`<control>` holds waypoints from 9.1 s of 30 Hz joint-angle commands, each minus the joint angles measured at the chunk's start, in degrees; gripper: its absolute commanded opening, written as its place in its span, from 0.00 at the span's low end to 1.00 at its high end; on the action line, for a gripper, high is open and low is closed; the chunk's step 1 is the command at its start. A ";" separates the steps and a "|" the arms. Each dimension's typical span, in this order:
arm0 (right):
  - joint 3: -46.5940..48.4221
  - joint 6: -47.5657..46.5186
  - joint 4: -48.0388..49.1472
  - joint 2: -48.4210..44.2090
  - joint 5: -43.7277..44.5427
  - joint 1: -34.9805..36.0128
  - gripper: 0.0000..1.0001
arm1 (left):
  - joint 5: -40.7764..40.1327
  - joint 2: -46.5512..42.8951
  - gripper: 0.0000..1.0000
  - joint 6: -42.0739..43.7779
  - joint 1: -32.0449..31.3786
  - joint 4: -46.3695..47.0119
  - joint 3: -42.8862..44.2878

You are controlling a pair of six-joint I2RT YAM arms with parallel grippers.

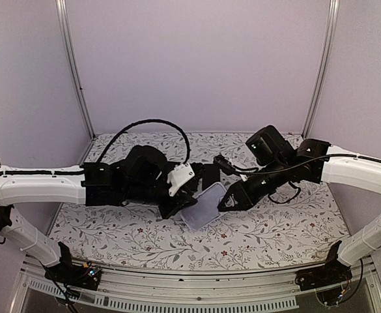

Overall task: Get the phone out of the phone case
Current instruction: Pass from the right arm to the left, then pass from the left arm to the right, then place the phone case at the corner of the board, then move the phone case to the corner of the board, then reset both arms

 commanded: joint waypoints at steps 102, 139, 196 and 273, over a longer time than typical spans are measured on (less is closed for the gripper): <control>4.65 23.80 11.67 15.15 51.44 8.78 0.21 | -15.18 12.68 0.00 -55.13 5.62 -4.19 11.28; -10.71 10.80 12.25 1.28 43.29 -12.55 0.00 | -14.11 -5.58 0.66 -47.79 9.61 0.33 -2.69; -26.05 17.54 14.10 5.26 32.94 -21.05 0.51 | -10.05 -11.35 0.65 -46.24 13.07 1.31 -8.14; -30.07 0.48 37.26 -21.40 36.20 -42.34 0.99 | -13.06 -22.92 0.99 -31.49 28.09 -5.17 -8.02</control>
